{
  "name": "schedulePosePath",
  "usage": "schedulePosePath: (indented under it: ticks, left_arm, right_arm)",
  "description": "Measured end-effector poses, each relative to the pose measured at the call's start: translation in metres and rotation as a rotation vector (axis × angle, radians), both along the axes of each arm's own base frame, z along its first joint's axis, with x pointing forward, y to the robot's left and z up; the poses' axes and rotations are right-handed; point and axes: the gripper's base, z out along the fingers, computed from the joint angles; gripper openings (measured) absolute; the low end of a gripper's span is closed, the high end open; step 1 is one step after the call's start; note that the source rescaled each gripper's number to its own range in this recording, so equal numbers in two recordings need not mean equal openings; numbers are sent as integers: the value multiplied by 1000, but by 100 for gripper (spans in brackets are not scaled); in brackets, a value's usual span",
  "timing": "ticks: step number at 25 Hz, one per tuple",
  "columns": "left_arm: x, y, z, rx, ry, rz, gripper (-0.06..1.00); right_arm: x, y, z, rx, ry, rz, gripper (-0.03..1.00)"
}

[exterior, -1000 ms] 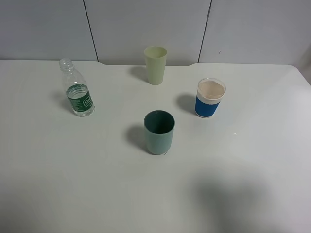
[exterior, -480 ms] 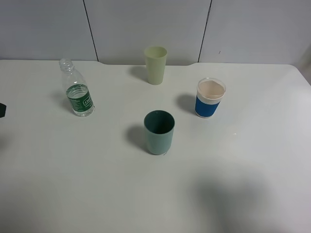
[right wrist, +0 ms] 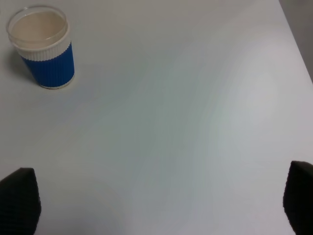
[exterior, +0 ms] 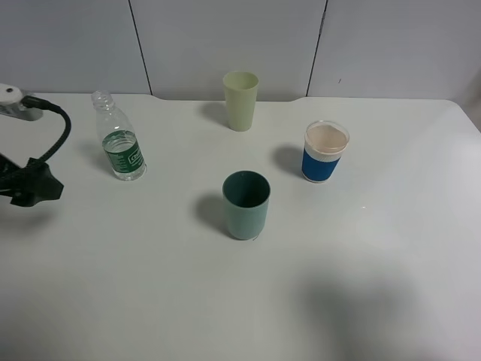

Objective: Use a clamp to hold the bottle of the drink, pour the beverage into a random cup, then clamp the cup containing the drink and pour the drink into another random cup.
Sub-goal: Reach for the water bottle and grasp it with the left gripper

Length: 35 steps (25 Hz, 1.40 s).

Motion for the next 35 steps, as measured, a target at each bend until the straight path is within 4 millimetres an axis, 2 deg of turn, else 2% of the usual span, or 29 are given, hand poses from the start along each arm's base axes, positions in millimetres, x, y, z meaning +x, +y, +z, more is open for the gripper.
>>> schedulePosePath:
  ticks: [5,14,19,22,27,35]
  left_arm:
    - [14,-21,-18,-31,-70,-63,100]
    - [28,-30,-62,-47,-128,-65,100]
    - [37,-31,-76,-36,-136,-72,100]
    - [46,-33,-83,-31,-197,-101,100]
    - [64,-46,-85,-178,-407,-136,100]
    - [74,-58,-105,-308,-511,-191,100]
  right_arm:
    - [0,0,0,0,0,0,100]
    - [0,0,0,0,0,0,100]
    - [0,0,0,0,0,0,100]
    - [0,0,0,0,0,0,100]
    - [0,0,0,0,0,0,100]
    - [0,0,0,0,0,0,100]
